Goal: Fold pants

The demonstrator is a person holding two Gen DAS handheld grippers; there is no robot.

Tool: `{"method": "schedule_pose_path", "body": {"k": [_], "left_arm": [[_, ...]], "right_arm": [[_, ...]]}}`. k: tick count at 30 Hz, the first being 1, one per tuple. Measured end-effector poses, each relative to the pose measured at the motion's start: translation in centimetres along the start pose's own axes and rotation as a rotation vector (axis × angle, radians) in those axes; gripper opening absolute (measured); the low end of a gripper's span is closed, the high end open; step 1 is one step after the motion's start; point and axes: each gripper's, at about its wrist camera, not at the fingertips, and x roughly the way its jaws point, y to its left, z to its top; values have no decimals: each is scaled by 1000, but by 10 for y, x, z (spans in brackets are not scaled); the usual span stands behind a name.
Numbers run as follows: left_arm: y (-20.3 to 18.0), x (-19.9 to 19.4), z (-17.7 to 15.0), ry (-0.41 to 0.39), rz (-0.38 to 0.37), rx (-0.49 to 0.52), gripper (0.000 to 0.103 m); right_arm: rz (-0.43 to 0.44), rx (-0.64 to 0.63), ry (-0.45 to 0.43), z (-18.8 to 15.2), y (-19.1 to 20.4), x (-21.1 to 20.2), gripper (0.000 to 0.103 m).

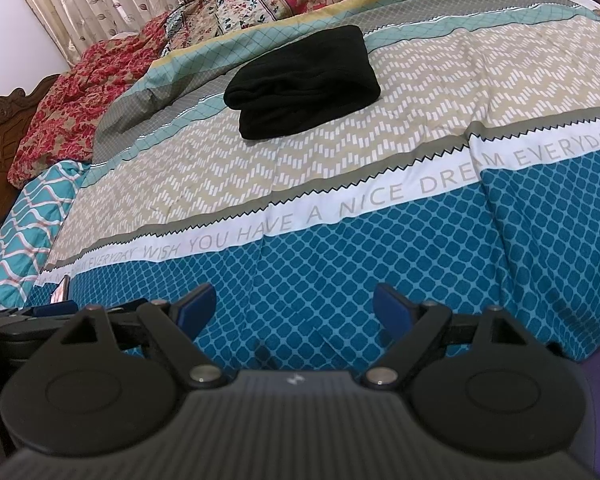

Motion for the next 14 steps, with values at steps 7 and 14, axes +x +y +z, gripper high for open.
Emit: {"method": "schedule_pose_path", "body": {"k": [7, 14], "left_arm": [[0, 0, 0, 2, -1, 0, 103], [0, -3, 1, -22, -26, 0, 103]], "right_arm": [[-1, -3, 2, 0, 0, 1, 88], [-4, -6, -11, 0, 0, -1, 88]]}}
